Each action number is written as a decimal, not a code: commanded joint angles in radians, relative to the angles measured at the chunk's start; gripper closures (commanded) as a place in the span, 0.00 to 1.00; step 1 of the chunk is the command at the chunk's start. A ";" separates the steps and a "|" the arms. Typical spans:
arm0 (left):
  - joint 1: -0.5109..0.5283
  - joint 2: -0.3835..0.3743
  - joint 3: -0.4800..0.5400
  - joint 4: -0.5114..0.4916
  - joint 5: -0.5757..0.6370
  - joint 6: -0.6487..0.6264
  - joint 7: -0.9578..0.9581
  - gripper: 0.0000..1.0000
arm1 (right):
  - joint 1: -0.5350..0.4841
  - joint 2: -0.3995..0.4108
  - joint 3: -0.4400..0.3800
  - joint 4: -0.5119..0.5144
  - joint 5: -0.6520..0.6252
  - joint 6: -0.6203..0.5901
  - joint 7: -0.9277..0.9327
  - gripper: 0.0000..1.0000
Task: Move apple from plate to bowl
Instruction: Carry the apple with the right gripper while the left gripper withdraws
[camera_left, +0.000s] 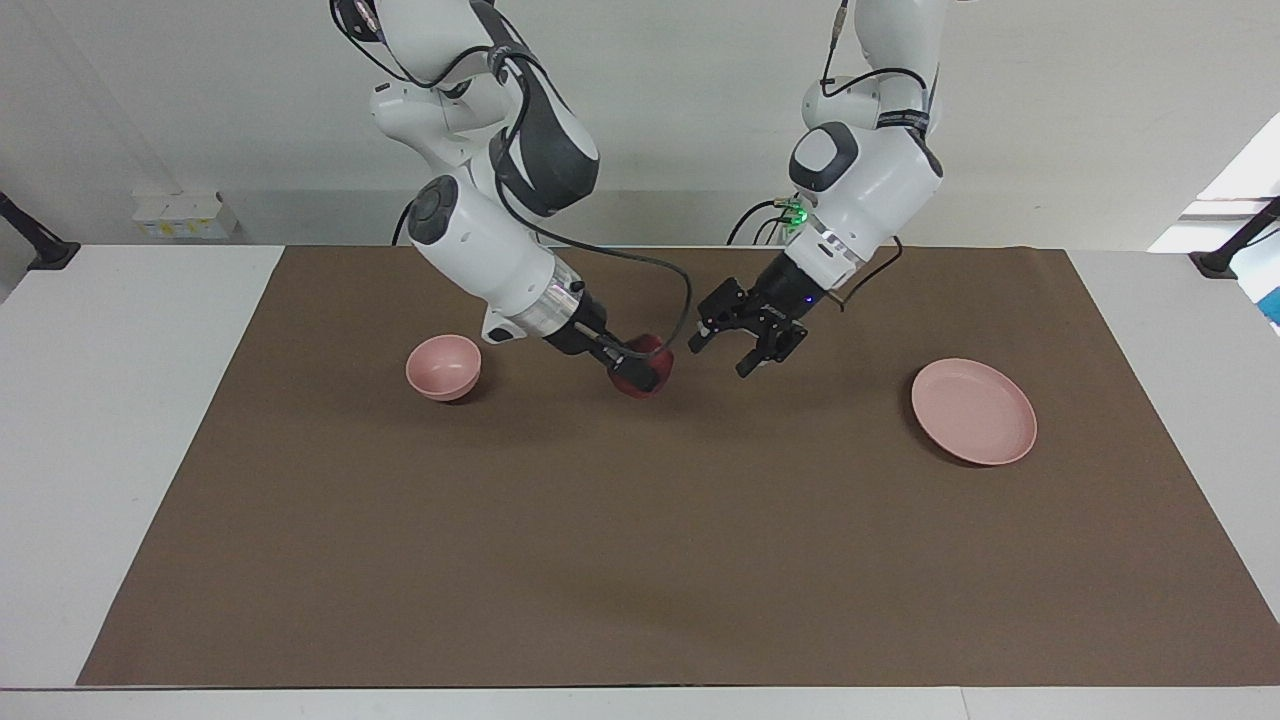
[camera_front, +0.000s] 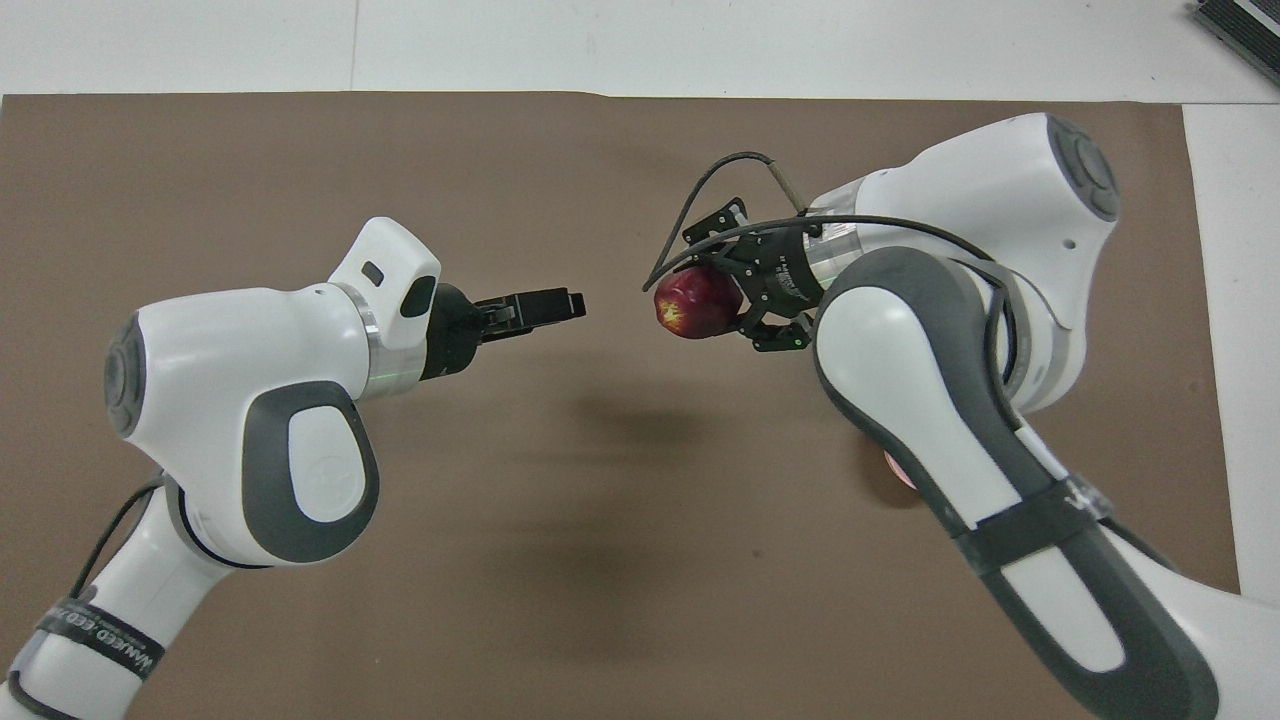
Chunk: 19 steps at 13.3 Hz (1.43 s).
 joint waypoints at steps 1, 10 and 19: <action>0.084 -0.001 -0.004 0.035 0.149 -0.142 0.001 0.00 | -0.044 -0.024 0.007 0.014 -0.115 -0.049 -0.097 1.00; 0.258 0.110 -0.004 0.343 0.724 -0.532 0.030 0.00 | -0.140 -0.078 0.004 -0.038 -0.434 -0.134 -0.574 1.00; 0.284 0.087 -0.001 0.464 0.786 -0.710 0.031 0.00 | -0.219 -0.383 0.002 -0.587 -0.565 0.127 -0.875 1.00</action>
